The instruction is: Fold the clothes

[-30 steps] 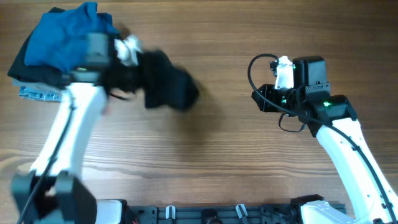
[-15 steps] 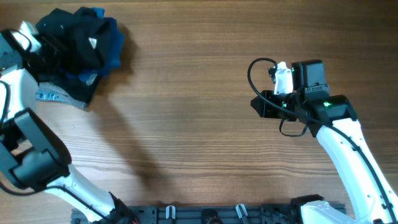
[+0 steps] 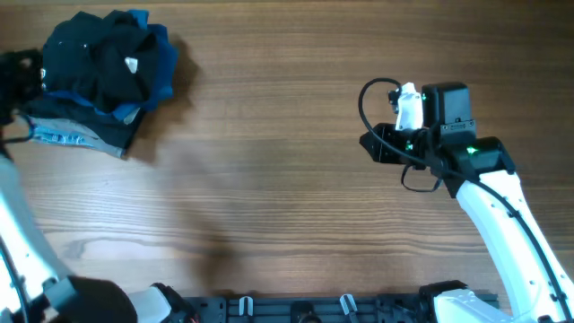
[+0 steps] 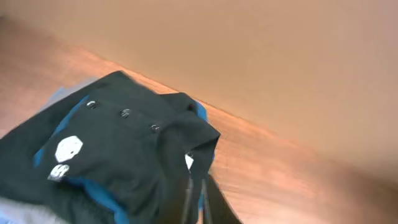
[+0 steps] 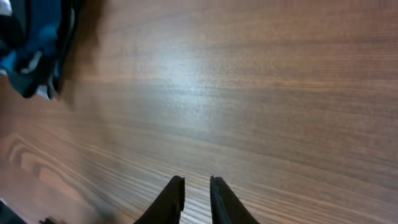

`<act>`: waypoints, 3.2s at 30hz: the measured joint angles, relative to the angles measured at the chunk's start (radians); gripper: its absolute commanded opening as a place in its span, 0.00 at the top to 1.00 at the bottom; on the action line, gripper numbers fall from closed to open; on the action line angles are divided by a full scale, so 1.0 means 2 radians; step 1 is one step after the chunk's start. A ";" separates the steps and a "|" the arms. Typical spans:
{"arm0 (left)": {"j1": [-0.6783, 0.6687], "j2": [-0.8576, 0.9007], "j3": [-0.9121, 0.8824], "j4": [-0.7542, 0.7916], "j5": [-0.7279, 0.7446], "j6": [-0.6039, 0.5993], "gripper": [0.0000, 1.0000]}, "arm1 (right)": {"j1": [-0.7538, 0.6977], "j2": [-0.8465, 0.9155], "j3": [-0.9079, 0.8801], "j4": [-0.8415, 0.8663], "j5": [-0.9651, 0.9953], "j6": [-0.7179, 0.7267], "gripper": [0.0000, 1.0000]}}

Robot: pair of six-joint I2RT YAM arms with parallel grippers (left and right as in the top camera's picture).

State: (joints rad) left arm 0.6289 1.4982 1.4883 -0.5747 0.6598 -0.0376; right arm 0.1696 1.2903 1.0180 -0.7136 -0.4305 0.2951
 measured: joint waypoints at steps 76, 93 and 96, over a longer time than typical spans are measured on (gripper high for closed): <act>-0.261 -0.257 0.001 -0.339 -0.122 0.150 0.00 | -0.048 -0.637 -0.439 0.283 0.139 -0.172 0.00; -0.261 -0.257 0.001 -0.340 -0.122 0.150 0.00 | -0.049 -0.637 -0.506 0.360 0.141 -0.157 0.00; -0.261 -0.257 0.001 -0.339 -0.122 0.150 0.00 | -0.049 -0.637 -0.506 0.360 0.141 -0.157 0.00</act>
State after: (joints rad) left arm 0.1062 0.9844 1.4895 -1.2533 0.4156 0.2615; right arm 0.0711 0.0154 0.0059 0.0074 -0.1482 -0.0189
